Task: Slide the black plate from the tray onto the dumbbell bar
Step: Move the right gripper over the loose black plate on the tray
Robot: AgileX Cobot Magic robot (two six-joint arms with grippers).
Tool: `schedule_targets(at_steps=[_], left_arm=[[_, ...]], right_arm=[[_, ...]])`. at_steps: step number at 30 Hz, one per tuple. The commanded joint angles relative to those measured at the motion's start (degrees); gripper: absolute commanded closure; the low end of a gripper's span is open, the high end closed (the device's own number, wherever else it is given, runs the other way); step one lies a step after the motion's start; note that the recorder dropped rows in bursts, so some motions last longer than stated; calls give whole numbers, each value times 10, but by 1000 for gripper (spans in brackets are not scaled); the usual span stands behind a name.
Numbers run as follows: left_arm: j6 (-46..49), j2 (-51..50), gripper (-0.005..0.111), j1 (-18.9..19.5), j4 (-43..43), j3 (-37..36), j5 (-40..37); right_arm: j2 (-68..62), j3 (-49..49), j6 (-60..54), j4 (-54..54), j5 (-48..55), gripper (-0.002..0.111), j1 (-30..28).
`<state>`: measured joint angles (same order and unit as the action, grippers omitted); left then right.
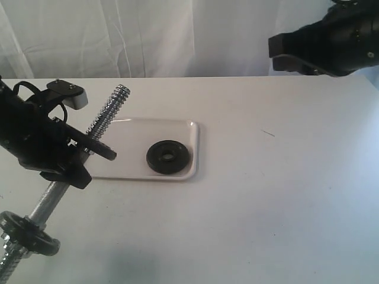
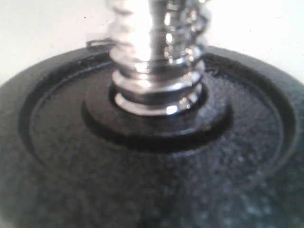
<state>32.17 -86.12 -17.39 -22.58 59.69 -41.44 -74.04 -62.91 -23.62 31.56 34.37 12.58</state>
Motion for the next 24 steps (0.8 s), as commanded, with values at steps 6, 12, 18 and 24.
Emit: schedule_targets(at_steps=[6,12,18,24], left_arm=[[-44,35,107,1,3,16,-3],[-67,35,107,1,32,16,1],[-71,35,107,1,39,16,2],[-90,35,107,1,80,16,-4]], right_arm=[[-102,-83,-17,81,19,28,12],[-177,-110,-34,63,90,28,56],[-231,-123,-94,60,97,28,99],[-245,-134,-70,62,81,28,108]])
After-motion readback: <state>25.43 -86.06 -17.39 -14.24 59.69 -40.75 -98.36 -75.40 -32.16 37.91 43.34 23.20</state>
